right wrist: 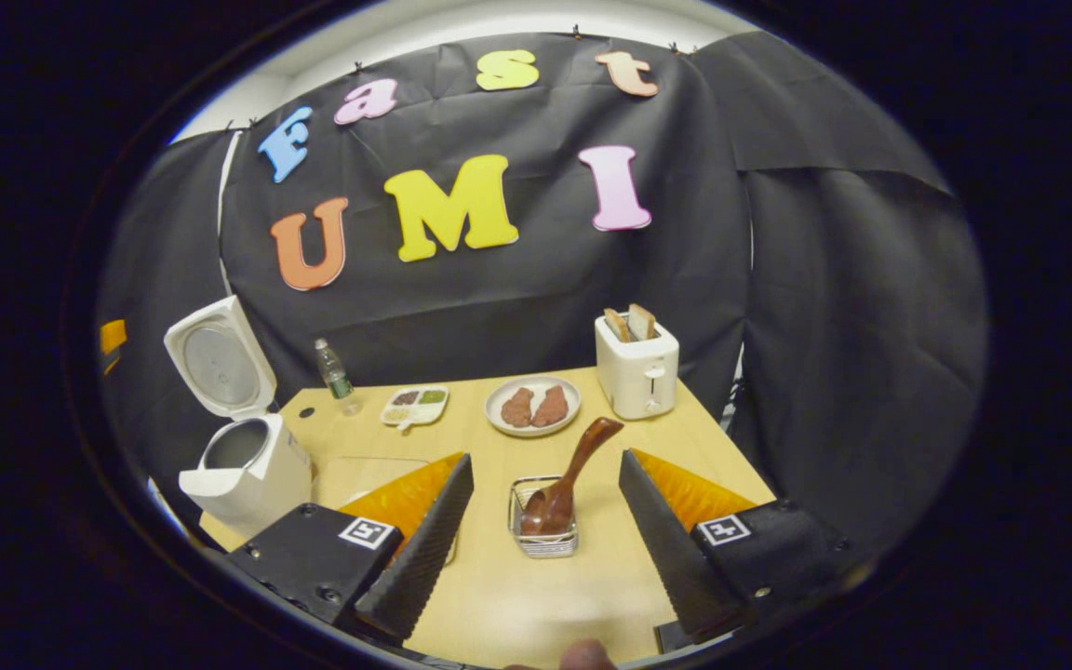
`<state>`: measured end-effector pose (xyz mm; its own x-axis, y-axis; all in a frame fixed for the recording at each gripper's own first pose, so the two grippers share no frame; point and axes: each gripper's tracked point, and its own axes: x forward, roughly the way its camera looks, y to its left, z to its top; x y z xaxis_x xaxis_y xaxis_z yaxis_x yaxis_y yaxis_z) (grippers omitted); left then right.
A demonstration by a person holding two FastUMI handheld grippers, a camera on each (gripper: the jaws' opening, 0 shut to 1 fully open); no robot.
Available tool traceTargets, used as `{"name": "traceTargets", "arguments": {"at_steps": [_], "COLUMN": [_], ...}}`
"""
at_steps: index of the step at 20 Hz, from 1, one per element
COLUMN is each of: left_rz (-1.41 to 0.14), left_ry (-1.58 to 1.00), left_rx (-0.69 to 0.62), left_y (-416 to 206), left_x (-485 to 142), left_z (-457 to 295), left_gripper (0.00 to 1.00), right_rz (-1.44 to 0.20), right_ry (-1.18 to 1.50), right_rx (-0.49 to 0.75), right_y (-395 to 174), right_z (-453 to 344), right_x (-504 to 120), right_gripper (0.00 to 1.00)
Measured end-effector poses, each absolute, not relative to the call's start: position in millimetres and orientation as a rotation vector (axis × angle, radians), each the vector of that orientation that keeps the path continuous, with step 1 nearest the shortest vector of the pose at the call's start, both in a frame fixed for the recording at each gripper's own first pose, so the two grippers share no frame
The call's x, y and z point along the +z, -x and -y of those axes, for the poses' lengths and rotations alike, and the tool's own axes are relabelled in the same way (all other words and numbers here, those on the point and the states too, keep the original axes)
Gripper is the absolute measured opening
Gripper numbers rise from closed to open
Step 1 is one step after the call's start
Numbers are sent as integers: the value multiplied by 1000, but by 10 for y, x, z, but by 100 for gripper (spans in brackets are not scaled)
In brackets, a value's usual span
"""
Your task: Close the left gripper, press the button to open the rice cooker; take a wooden spoon from the chopstick holder with the right hand, scoop a spoonful of rice and pour it into the rice cooker, then put the wooden spoon back into the chopstick holder.
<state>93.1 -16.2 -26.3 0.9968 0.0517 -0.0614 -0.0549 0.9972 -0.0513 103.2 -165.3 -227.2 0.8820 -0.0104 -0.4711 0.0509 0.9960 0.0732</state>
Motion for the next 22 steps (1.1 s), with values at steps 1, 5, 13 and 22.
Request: {"name": "traceTargets", "arguments": {"at_steps": [1, 5, 13, 22], "left_rz": [-62, -92, -95, -120], "left_ry": [53, 39, 35, 20], "left_rx": [57, 80, 154, 170], "left_y": [-958, -1090, -1257, -1227], "left_x": [-256, -297, -229, -293], "left_z": [183, 270, 284, 192], "left_gripper": [94, 94, 94, 94], "right_rz": [-510, -586, -736, -758], "right_ry": [-91, -134, -287, -304], "right_rx": [-29, -17, -14, 31], "right_y": [-1103, -1427, -1993, -1986], "right_z": [1682, 1767, 1915, 1756], "right_x": [-2385, -2826, -3625, -3585], "right_gripper": [96, 96, 77, 26]}}
